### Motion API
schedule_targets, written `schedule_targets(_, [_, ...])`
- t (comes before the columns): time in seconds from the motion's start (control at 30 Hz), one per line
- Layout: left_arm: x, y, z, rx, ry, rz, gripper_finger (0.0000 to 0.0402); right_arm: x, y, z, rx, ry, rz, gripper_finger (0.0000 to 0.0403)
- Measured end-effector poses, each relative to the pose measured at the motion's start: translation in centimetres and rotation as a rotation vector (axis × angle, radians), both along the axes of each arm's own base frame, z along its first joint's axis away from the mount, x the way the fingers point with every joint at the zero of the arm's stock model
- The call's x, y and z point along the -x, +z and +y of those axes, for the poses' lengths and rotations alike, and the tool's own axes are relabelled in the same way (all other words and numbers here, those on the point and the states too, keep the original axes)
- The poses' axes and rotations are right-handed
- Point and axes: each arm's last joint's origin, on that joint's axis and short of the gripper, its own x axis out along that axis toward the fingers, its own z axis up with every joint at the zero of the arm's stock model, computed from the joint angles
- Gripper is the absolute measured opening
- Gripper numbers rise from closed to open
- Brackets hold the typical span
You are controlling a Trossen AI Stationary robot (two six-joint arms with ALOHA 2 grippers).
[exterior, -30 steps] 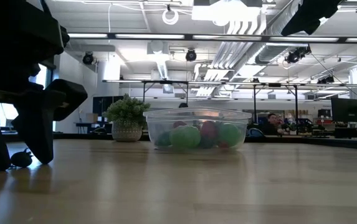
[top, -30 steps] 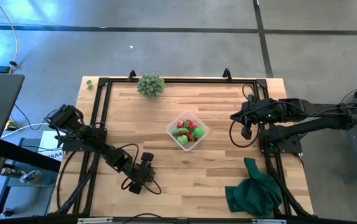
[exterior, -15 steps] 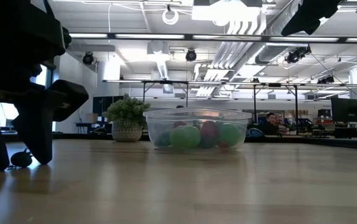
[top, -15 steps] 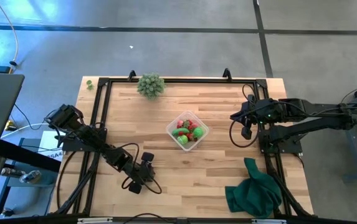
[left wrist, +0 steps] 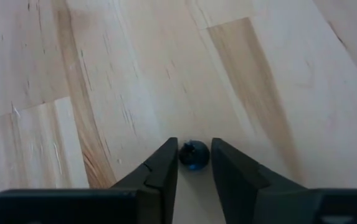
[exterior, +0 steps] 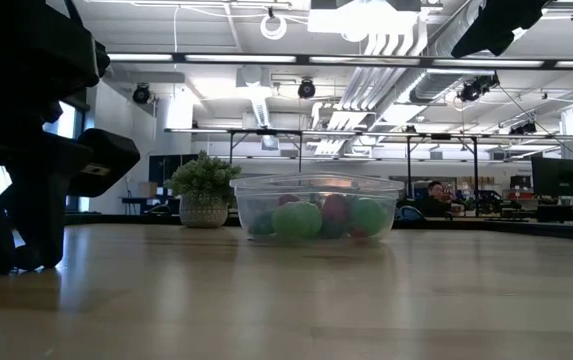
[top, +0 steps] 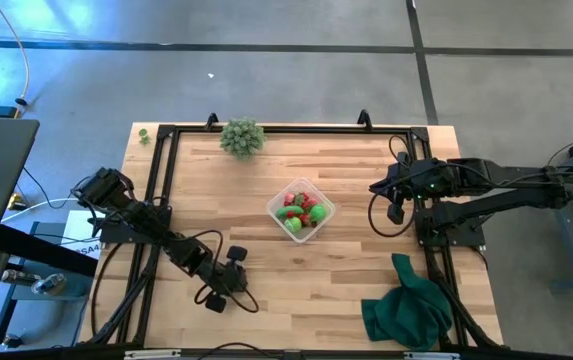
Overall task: Pick and placing Produce into tupperware
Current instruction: Put the blueberry into the transparent bin
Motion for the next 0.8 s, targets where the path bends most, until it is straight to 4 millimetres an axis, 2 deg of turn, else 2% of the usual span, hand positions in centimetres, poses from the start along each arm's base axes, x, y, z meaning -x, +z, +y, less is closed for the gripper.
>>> schedule_targets(0.33, [0.0,0.0,0.0,0.007,0.006,-0.006,0.0061,0.0,0.0,0.0,0.0,-0.001,0.0,0.0025])
schedule_targets(0.57, [-0.4,0.4,-0.2,0.014,0.008,-0.022,0.0065,0.0,0.0,0.0,0.0,0.0,0.0,0.0025])
schedule_targets(0.67, [-1.2,1.1,-0.7,0.036,-0.001,-0.04,0.0068,0.0,0.0,0.0,0.0,0.0,0.0,0.0025])
schedule_targets(0.8, [-3.4,3.7,-1.6,0.053,-0.04,-0.151,0.0068,0.0,0.0,0.0,0.0,0.0,0.0,0.0025])
